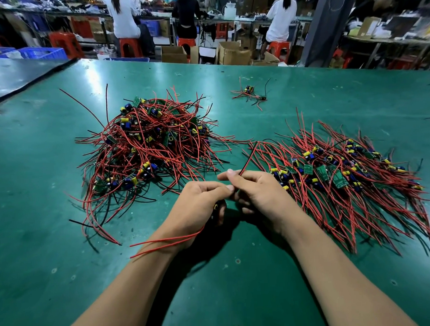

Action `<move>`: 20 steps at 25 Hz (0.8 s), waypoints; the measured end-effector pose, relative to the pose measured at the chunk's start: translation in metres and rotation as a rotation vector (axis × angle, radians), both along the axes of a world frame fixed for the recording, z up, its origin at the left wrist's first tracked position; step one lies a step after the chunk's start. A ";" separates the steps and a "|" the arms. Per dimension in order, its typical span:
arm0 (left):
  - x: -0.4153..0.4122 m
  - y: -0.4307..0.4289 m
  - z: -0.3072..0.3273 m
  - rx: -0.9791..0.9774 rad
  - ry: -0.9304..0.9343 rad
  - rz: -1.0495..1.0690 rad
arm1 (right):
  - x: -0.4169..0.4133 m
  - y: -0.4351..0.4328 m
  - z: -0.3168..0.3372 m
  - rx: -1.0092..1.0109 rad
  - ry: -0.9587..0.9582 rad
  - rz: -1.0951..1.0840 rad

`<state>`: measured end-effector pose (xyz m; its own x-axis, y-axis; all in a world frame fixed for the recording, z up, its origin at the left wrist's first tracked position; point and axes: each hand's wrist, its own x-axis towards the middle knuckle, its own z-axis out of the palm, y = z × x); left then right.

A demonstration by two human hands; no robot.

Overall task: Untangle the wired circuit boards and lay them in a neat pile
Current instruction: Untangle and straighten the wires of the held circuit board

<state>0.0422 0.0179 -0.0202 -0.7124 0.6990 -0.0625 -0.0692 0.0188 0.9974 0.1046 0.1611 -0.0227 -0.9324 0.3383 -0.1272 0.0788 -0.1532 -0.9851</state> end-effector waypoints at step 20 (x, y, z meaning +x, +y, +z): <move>0.008 0.004 0.002 -0.034 0.128 -0.145 | -0.008 0.013 0.018 -0.453 0.022 -0.435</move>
<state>0.0502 0.0221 -0.0186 -0.6082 0.7938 -0.0034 0.0644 0.0536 0.9965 0.0964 0.1740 -0.0051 -0.7255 0.6045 -0.3290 -0.1041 -0.5690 -0.8157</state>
